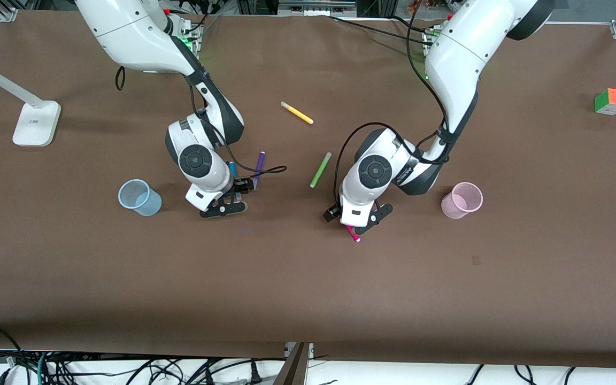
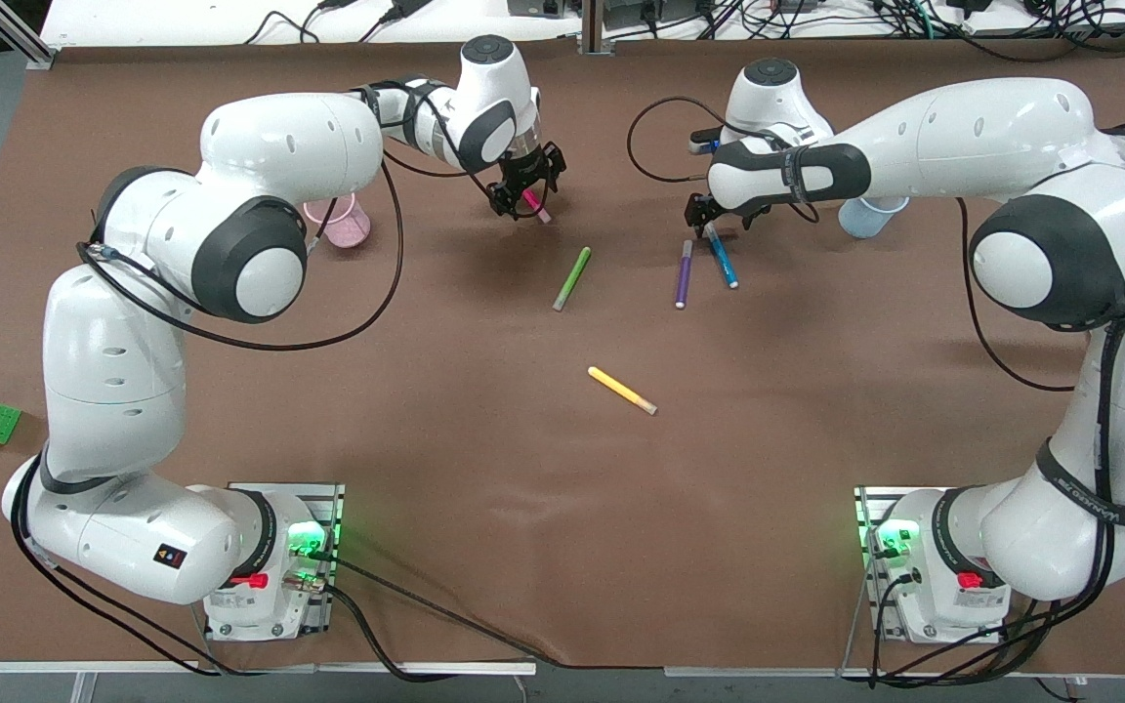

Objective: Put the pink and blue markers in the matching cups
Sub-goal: 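Grasp the pink marker with the left gripper while the right gripper grasps the blue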

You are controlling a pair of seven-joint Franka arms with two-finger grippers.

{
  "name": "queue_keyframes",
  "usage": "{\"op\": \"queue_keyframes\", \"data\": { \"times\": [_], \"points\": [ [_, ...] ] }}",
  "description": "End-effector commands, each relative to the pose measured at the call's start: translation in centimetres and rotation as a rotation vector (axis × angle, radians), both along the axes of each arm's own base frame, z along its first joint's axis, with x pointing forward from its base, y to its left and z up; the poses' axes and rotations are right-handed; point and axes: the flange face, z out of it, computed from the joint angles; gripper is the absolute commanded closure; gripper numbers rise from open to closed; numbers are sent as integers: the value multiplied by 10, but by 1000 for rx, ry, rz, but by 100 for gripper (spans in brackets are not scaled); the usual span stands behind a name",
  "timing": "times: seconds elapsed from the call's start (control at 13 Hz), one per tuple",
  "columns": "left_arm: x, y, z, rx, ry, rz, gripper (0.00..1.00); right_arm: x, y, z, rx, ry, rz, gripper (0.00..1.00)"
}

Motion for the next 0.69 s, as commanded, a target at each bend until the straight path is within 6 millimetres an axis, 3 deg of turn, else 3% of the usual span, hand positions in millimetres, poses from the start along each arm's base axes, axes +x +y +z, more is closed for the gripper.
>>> {"op": "queue_keyframes", "data": {
  "times": [0.0,0.23,0.38,0.46,0.62],
  "points": [
    [-1,-12,-11,54,-25,18,7,-5,1,-7,-2,-14,-2,37],
    [5,-21,-22,61,-35,51,15,-6,0,-8,-2,-14,-4,42],
    [7,-21,-25,60,-38,52,21,-4,-1,-6,0,-18,-8,77],
    [9,-19,-25,64,-41,52,37,-3,-1,-3,2,-21,-8,91],
    [6,-22,-27,81,-56,22,79,1,0,4,9,-34,-3,100]
  ]
}}
